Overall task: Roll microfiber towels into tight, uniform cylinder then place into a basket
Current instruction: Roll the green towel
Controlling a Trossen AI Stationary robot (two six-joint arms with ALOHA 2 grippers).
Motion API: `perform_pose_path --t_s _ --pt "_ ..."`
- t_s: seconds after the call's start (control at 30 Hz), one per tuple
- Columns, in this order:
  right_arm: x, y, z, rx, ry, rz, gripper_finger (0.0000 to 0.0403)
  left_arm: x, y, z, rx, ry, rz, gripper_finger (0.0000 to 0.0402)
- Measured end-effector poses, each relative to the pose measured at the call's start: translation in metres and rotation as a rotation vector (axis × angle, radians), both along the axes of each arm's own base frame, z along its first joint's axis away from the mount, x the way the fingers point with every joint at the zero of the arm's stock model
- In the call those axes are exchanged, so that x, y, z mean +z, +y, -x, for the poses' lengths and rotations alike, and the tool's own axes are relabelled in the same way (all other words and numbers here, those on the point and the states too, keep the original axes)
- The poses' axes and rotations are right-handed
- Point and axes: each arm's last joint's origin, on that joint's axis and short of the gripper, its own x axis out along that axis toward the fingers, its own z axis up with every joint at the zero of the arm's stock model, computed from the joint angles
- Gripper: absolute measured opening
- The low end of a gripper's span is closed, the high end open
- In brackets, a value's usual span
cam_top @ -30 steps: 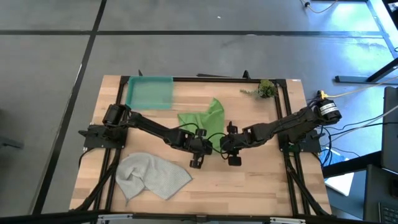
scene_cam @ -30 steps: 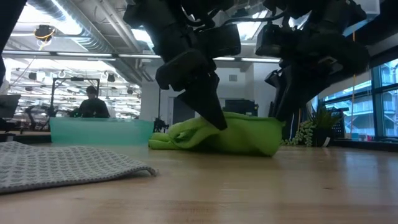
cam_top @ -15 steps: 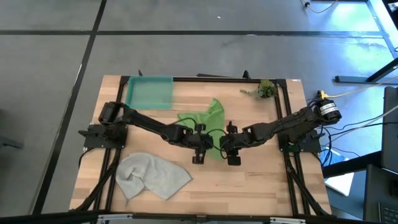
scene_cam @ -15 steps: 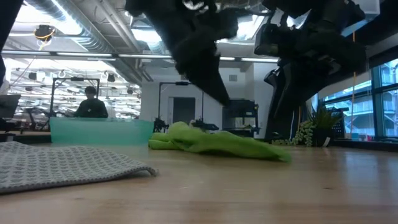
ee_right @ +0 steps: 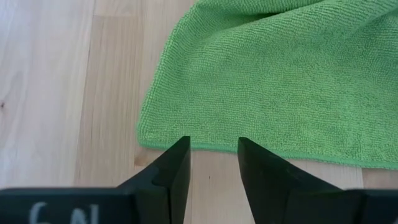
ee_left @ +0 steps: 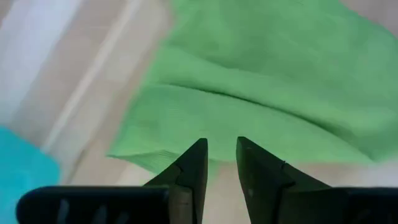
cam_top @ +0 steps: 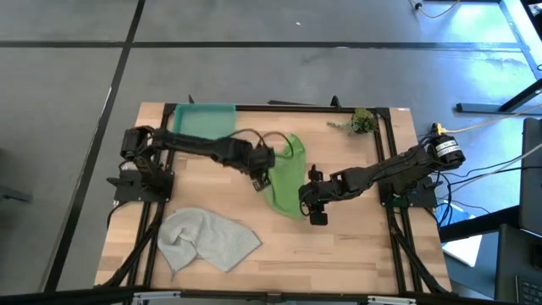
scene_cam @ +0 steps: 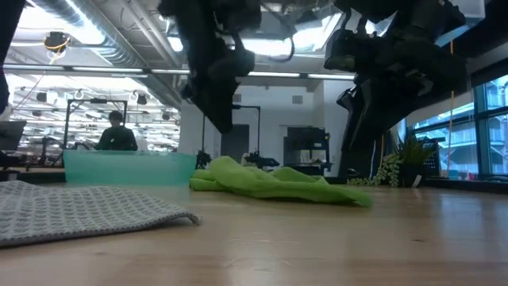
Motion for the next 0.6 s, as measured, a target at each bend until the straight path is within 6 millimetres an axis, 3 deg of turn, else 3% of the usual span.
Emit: perform_pose_path --t_s 0.27,0.6 --pt "0.0 0.0 0.0 0.0 0.0 0.0 0.0135 -0.017 0.056 0.014 0.09 0.019 0.128 0.0082" --pt "0.0 0.0 0.0 0.0 0.0 0.0 0.0135 -0.025 0.083 0.018 -0.027 -0.103 0.263 0.0082"
